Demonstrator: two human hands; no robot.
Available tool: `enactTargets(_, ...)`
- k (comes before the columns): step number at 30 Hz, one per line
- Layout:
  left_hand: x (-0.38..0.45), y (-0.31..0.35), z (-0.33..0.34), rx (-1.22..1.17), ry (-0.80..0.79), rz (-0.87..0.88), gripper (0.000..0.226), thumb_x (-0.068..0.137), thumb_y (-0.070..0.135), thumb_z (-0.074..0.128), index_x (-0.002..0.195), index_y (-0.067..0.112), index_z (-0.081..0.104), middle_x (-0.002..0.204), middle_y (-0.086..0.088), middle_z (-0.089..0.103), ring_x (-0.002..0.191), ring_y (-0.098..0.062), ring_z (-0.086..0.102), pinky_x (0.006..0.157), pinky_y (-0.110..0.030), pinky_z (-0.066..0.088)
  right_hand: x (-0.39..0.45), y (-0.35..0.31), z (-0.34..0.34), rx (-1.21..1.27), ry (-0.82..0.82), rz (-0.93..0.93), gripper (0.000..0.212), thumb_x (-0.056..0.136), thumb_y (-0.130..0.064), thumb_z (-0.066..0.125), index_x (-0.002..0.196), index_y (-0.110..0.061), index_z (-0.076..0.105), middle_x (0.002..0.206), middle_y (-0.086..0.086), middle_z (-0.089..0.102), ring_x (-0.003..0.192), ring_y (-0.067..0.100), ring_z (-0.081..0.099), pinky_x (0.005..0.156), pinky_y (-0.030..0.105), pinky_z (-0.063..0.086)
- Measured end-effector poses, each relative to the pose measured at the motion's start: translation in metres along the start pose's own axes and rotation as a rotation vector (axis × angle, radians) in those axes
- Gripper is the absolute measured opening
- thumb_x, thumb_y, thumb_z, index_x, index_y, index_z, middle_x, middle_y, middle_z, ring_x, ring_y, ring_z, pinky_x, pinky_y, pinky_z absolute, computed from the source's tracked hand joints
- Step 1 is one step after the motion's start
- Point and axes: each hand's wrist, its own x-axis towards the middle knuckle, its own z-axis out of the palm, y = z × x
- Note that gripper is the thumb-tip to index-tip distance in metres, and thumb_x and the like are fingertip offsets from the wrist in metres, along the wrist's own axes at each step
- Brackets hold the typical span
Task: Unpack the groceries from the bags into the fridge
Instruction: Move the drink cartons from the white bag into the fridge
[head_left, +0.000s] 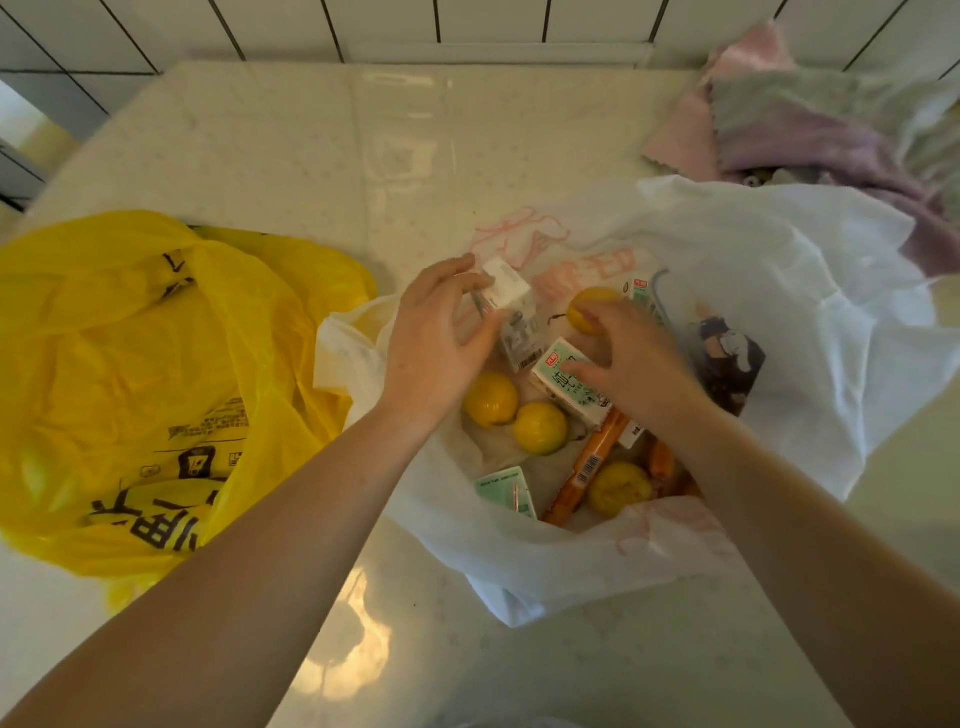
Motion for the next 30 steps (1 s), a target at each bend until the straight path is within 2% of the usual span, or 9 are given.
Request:
enactTargets(2, 0.002, 0.001, -0.003, -0.008, 0.022, 0.031, 0.034, 0.083, 0.023, 0.065, 0.114, 0.01, 0.061, 0.117, -0.006, 0.06, 0.111, -0.014, 0.052, 0.096, -0.023, 0.04, -0.004, 0.002, 0.006, -0.118, -0.063, -0.007, 0.068, 0.082, -0.037, 0.067, 0.14, -0.025, 0.035, 0.14, -0.002, 0.04, 0.126, 0.018, 0.041, 0.1, 0.036, 0.039)
enactTargets(5, 0.004, 0.004, 0.0, 0.001, -0.065, 0.012, 0.05, 0.079, 0.027, 0.07, 0.124, 0.011, 0.054, 0.121, -0.006, 0.055, 0.111, -0.015, 0.052, 0.095, -0.019, 0.039, -0.007, -0.001, 0.018, -0.222, -0.106, -0.023, 0.069, 0.082, -0.042, 0.065, 0.14, -0.024, 0.033, 0.138, 0.0, 0.041, 0.125, 0.021, 0.042, 0.098, 0.038, 0.041)
enactTargets(9, 0.004, 0.004, 0.003, 0.016, -0.042, -0.027, 0.054, 0.075, 0.023, 0.074, 0.124, 0.01, 0.056, 0.123, -0.007, 0.049, 0.113, -0.009, 0.045, 0.092, 0.001, 0.027, -0.008, -0.006, 0.024, -0.283, -0.086, -0.004, 0.07, 0.084, -0.04, 0.063, 0.143, -0.024, 0.027, 0.136, 0.001, 0.041, 0.123, 0.024, 0.043, 0.093, 0.038, 0.043)
enactTargets(12, 0.006, 0.006, 0.006, -0.008, -0.022, -0.094, 0.05, 0.076, 0.021, 0.074, 0.123, 0.013, 0.058, 0.123, -0.007, 0.046, 0.11, -0.006, 0.044, 0.087, 0.006, 0.025, -0.008, -0.007, 0.026, -0.322, -0.063, 0.002, 0.071, 0.085, -0.04, 0.062, 0.143, -0.022, 0.025, 0.135, 0.003, 0.042, 0.122, 0.025, 0.045, 0.09, 0.038, 0.045)
enactTargets(14, 0.008, 0.007, 0.01, -0.038, -0.025, -0.127, 0.045, 0.076, 0.022, 0.074, 0.119, 0.018, 0.059, 0.122, -0.005, 0.044, 0.111, -0.01, 0.049, 0.089, 0.0, 0.032, -0.008, -0.008, 0.027, -0.332, -0.062, 0.012, 0.072, 0.085, -0.039, 0.062, 0.144, -0.021, 0.024, 0.134, 0.003, 0.043, 0.122, 0.025, 0.046, 0.09, 0.037, 0.046)
enactTargets(16, 0.009, 0.007, 0.013, -0.076, -0.058, -0.149, 0.044, 0.075, 0.023, 0.074, 0.115, 0.023, 0.055, 0.118, 0.0, 0.047, 0.109, -0.014, 0.053, 0.091, -0.019, 0.044, -0.008, -0.007, 0.027, -0.321, -0.057, 0.015, 0.072, 0.084, -0.038, 0.063, 0.143, -0.022, 0.024, 0.133, 0.003, 0.044, 0.121, 0.024, 0.046, 0.089, 0.037, 0.046)
enactTargets(19, 0.013, 0.01, 0.014, -0.09, -0.076, -0.187, 0.042, 0.074, 0.024, 0.074, 0.108, 0.026, 0.049, 0.11, 0.002, 0.058, 0.101, -0.015, 0.057, 0.081, -0.037, 0.05, -0.013, -0.006, 0.02, -0.239, -0.011, 0.037, 0.073, 0.083, -0.035, 0.065, 0.143, -0.023, 0.025, 0.134, 0.001, 0.044, 0.123, 0.023, 0.046, 0.089, 0.037, 0.047)
enactTargets(27, 0.005, 0.034, -0.018, -0.258, -0.059, -0.156, 0.058, 0.074, 0.02, 0.078, 0.124, 0.019, 0.049, 0.125, 0.003, 0.057, 0.113, -0.008, 0.054, 0.093, -0.03, 0.049, -0.033, -0.016, -0.027, 0.19, 0.163, 0.006, 0.077, 0.076, -0.018, 0.074, 0.14, -0.026, 0.032, 0.134, -0.001, 0.049, 0.12, 0.016, 0.049, 0.09, 0.027, 0.046)
enactTargets(30, 0.002, 0.051, -0.05, -0.346, -0.074, -0.134, 0.061, 0.074, 0.014, 0.077, 0.128, 0.02, 0.048, 0.13, 0.003, 0.054, 0.116, -0.008, 0.053, 0.091, -0.027, 0.05, -0.044, -0.034, -0.045, 0.301, 0.202, -0.083, 0.073, 0.073, -0.01, 0.075, 0.134, -0.025, 0.038, 0.128, 0.001, 0.053, 0.115, 0.015, 0.053, 0.093, 0.038, 0.051)
